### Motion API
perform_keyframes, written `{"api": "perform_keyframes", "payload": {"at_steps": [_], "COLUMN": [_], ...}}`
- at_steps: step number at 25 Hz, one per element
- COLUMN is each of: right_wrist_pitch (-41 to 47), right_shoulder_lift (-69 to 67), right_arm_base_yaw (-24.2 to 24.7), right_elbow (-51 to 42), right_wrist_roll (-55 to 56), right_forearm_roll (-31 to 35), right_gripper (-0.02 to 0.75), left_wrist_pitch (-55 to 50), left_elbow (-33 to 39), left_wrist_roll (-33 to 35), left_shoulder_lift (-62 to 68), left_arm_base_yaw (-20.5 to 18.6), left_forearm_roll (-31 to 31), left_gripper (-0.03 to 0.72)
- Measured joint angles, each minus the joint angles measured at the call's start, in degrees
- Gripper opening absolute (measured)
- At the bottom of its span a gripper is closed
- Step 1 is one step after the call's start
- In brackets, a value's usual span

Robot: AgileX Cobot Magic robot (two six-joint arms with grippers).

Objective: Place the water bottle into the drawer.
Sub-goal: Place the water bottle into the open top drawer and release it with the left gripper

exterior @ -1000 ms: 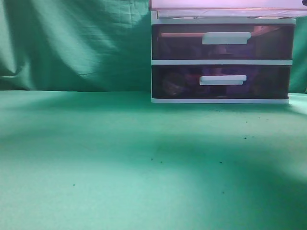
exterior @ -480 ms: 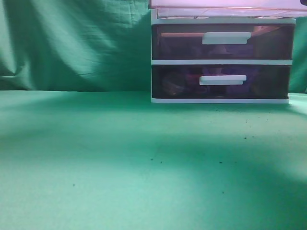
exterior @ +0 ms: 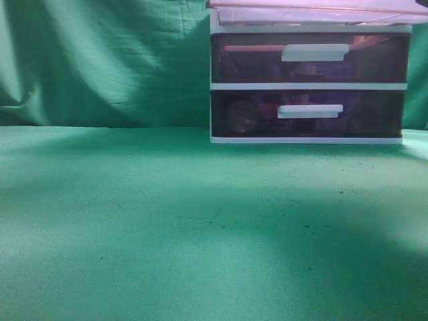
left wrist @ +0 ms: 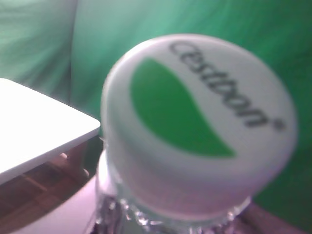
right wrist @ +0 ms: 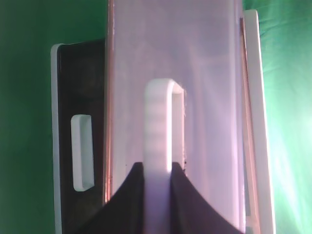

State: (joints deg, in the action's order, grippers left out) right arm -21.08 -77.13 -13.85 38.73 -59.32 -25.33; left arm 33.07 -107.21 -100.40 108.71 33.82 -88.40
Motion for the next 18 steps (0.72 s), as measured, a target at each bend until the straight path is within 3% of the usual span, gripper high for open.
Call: {"api": "perform_keyframes", "payload": {"at_steps": [5,12,18], "right_wrist_pitch": [-0.09,-0.09,0.26], "right_shoulder_lift": [0.0,0.0,0.0], "right_arm_base_yaw": [0.0,0.0,0.0], "right_elbow": [0.0,0.0,-0.1], "right_wrist_roll": [0.37,1.51,2.2], "right_forearm_roll": [0.09,0.09,0.09], "right_gripper": [0.09,0.09,0.09], "left_wrist_pitch": [-2.31,-6.27,-9.02], "left_elbow": [-8.82,-11.43,-13.23], "left_wrist_roll": [-0.24,-3.01,-3.01], "left_shoulder_lift": [12.02,19.18,19.51], "left_arm_base_yaw": [0.67,0.67,0.43], "left_forearm_roll": [12.93,19.3,14.44], "left_gripper": [0.279,0.279,0.631]}}
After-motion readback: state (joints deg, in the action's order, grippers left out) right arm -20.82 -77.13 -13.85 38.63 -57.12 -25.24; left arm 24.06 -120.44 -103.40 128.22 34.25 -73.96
